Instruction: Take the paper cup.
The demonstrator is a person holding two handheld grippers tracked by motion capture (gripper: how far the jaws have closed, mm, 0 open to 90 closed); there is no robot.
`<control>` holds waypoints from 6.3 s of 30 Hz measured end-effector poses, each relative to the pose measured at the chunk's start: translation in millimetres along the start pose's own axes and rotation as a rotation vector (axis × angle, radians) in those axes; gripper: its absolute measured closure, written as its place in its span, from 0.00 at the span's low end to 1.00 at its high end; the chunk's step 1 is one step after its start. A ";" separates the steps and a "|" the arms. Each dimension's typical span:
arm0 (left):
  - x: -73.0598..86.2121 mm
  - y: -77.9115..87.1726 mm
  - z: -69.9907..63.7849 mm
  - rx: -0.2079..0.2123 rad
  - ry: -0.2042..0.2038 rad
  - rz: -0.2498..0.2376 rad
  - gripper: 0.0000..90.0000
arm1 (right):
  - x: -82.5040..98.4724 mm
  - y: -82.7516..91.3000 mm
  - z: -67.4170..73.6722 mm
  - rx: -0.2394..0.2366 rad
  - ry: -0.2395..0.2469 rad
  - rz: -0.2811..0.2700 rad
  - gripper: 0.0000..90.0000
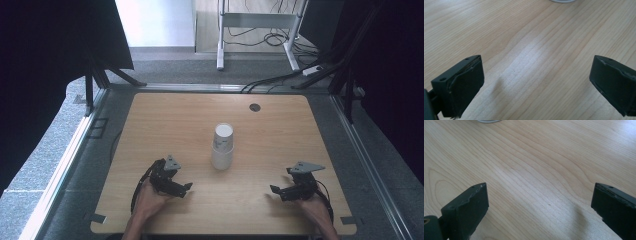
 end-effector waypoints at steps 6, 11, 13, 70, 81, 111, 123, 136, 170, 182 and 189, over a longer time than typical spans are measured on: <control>2.2 -1.4 -0.4 -0.018 -0.015 0.019 0.00 | 0.0 -1.4 2.7 -0.012 0.005 0.008 0.02; 1.7 -2.8 -2.1 -0.015 -0.021 0.019 0.00 | -0.2 -0.9 2.3 -0.016 -0.001 0.005 0.02; 1.4 -3.4 -2.5 -0.011 -0.025 0.016 0.00 | -0.6 -0.8 2.6 -0.019 0.002 0.006 0.02; -65.3 0.3 -7.1 0.119 -0.066 -0.115 0.00 | -86.7 20.8 9.8 -0.112 0.093 -0.090 0.01; -79.8 -6.4 -8.9 0.117 -0.101 -0.121 0.00 | -112.0 14.4 18.6 -0.153 0.132 -0.105 0.01; -124.4 -18.8 -21.1 0.169 -0.164 -0.176 0.10 | -158.2 6.9 36.5 -0.216 0.213 -0.094 0.10; -135.2 -26.8 -23.5 0.186 -0.169 -0.177 0.17 | -167.4 7.5 38.0 -0.228 0.223 -0.091 0.15; -135.9 -28.0 -23.5 0.203 -0.160 -0.193 0.22 | -185.0 2.7 45.0 -0.264 0.237 -0.091 0.15; -135.8 -26.3 -24.4 0.188 -0.178 -0.177 0.24 | -240.4 -4.3 67.4 -0.310 0.295 -0.032 0.41; -134.9 -26.2 -23.8 0.189 -0.184 -0.177 0.23 | -244.5 -0.9 69.1 -0.287 0.320 0.009 0.42; -134.7 -26.5 -23.8 0.190 -0.182 -0.180 0.23 | -251.4 9.8 66.5 -0.303 0.306 -0.016 0.42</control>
Point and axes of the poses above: each handheld gripper's, and its own axes: y roughly backward along the jaws, x roughly out of its underside, z roughly to its left, the point moved 6 cm from there along -y, roughly forward along the jaws, and after that the axes turned 9 degrees about z, right-handed, at the moved point
